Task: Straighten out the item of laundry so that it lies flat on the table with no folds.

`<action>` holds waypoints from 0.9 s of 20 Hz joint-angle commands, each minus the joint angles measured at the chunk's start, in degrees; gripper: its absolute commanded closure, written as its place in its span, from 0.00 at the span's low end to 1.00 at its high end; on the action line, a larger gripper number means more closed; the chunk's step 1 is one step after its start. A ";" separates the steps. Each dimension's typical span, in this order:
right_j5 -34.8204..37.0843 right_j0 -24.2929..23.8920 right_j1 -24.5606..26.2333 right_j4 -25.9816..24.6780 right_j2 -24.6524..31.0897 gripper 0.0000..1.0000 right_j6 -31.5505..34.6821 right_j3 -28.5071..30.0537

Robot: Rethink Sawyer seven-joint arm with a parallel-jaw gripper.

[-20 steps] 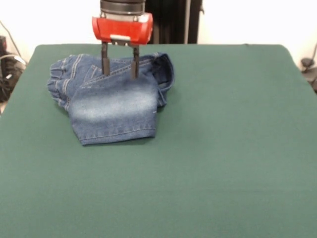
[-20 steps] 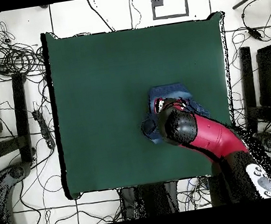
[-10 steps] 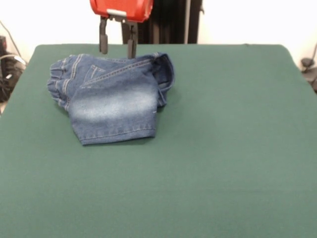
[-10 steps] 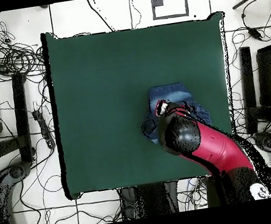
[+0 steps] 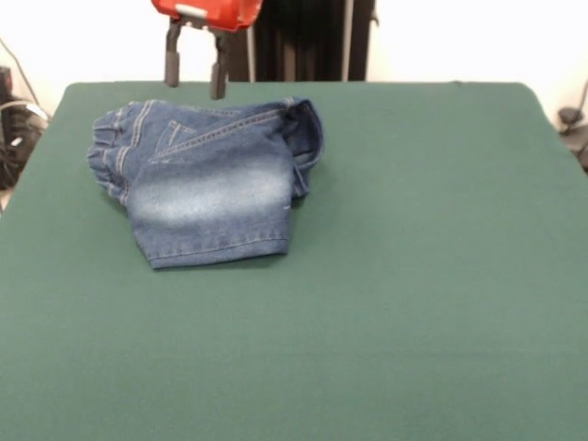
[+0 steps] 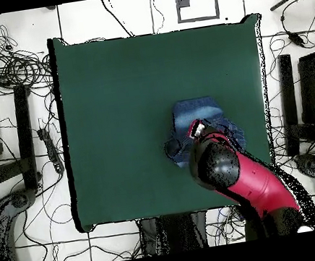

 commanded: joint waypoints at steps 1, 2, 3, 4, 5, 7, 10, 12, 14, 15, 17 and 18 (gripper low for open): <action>-10.69 -3.87 5.40 -2.36 8.51 0.00 17.87 9.69; -12.25 -4.49 6.18 -3.36 8.89 0.00 17.96 9.98; -13.15 -4.74 6.71 -4.00 8.96 0.00 17.85 9.94; -14.19 -5.01 7.15 -4.50 9.08 0.00 18.18 10.17; -14.77 -5.00 7.46 -4.74 8.98 0.00 18.27 10.11; -15.85 -4.20 8.56 -5.44 7.88 0.00 17.49 9.57; -17.27 -1.93 9.87 -5.44 5.46 0.00 16.22 8.43; -17.41 1.01 10.12 -4.46 3.03 0.00 14.99 7.68; -16.05 4.26 9.51 -2.91 0.35 0.00 13.73 7.10; -15.14 5.84 9.34 -1.91 -0.91 0.00 13.42 6.66; -13.56 8.74 8.59 0.06 -2.86 0.00 13.91 6.42; -13.11 10.06 8.44 1.01 -3.58 0.00 14.48 6.37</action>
